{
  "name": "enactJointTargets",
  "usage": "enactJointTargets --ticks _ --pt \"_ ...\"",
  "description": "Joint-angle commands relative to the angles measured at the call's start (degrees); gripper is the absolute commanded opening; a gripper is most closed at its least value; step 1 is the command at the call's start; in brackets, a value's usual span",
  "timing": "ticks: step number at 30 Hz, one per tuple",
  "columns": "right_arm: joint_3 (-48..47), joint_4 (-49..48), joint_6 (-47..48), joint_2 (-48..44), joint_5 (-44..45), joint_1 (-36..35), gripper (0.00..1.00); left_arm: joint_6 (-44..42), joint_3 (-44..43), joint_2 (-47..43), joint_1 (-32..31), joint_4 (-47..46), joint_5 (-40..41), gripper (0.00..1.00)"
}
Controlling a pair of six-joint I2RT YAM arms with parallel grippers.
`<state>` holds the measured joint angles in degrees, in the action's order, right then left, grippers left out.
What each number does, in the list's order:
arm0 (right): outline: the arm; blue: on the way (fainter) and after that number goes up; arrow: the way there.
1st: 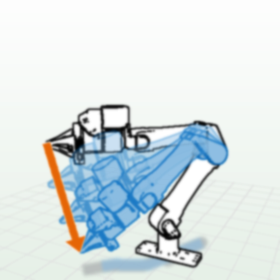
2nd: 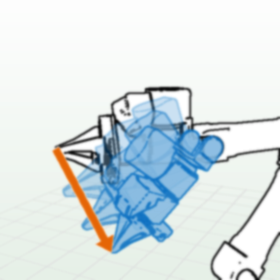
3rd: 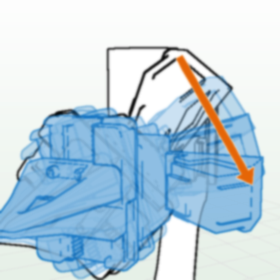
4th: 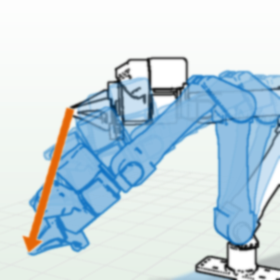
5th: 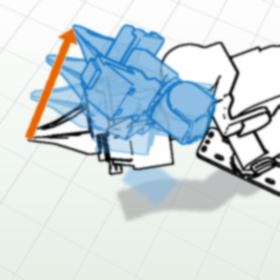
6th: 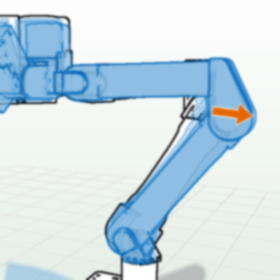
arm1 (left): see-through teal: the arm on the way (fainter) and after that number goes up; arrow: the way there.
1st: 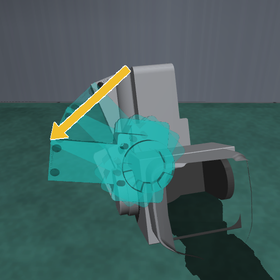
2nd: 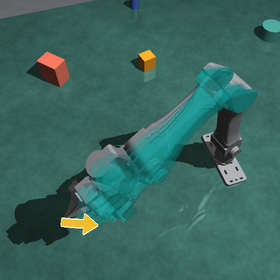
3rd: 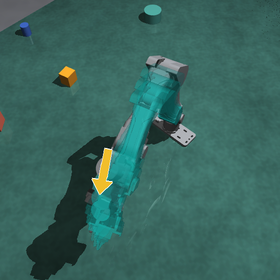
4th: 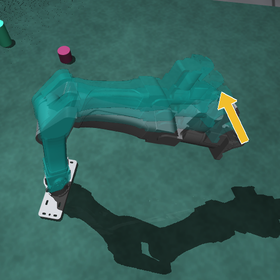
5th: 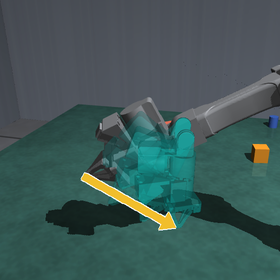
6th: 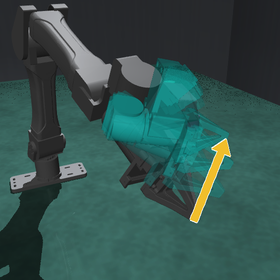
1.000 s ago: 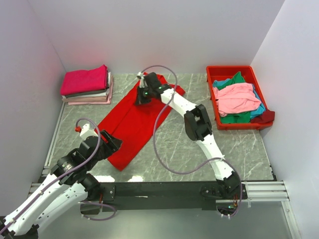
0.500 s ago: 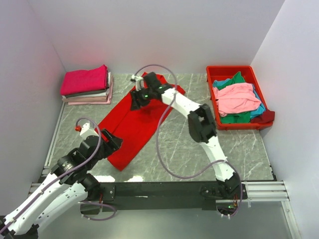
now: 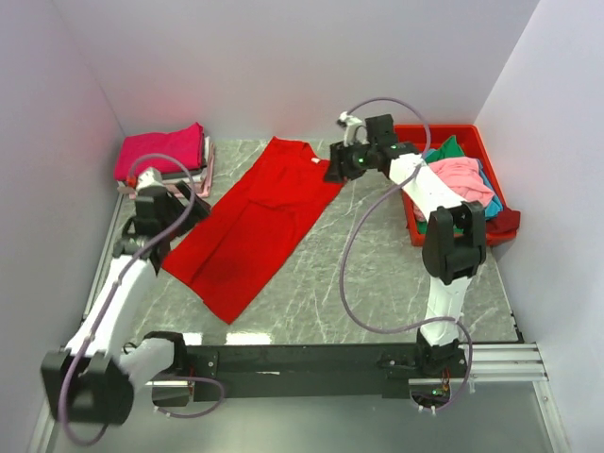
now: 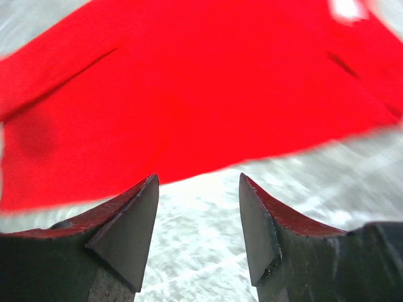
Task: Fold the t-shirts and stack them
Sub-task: Fold the tshirt
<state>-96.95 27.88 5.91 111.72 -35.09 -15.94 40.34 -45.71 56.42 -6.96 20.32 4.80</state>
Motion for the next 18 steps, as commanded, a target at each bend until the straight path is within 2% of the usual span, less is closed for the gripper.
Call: enactJointTargets --ticks 1,4,9,15,18 --pt "-3.0 -0.7 -10.6 4.8 10.4 3.4 0.6 -7.9 -4.3 4.6 6.8 -5.8 -15.9 0.89" --pt "-9.8 1.8 -18.7 12.5 11.1 5.5 0.61 -13.0 -5.0 6.3 8.4 -3.4 -11.3 0.88" --pt "-17.2 1.8 -25.2 20.8 12.7 5.7 0.61 -16.7 -1.4 2.5 8.5 -1.8 -5.0 0.89" --pt "-19.8 0.1 -29.8 25.6 13.5 5.7 0.61 -18.8 0.6 0.6 8.6 -1.5 -5.0 0.89" --pt "-21.9 0.6 -31.9 28.4 12.5 5.7 0.56 -19.2 1.2 0.3 8.5 -1.8 -5.0 0.89"
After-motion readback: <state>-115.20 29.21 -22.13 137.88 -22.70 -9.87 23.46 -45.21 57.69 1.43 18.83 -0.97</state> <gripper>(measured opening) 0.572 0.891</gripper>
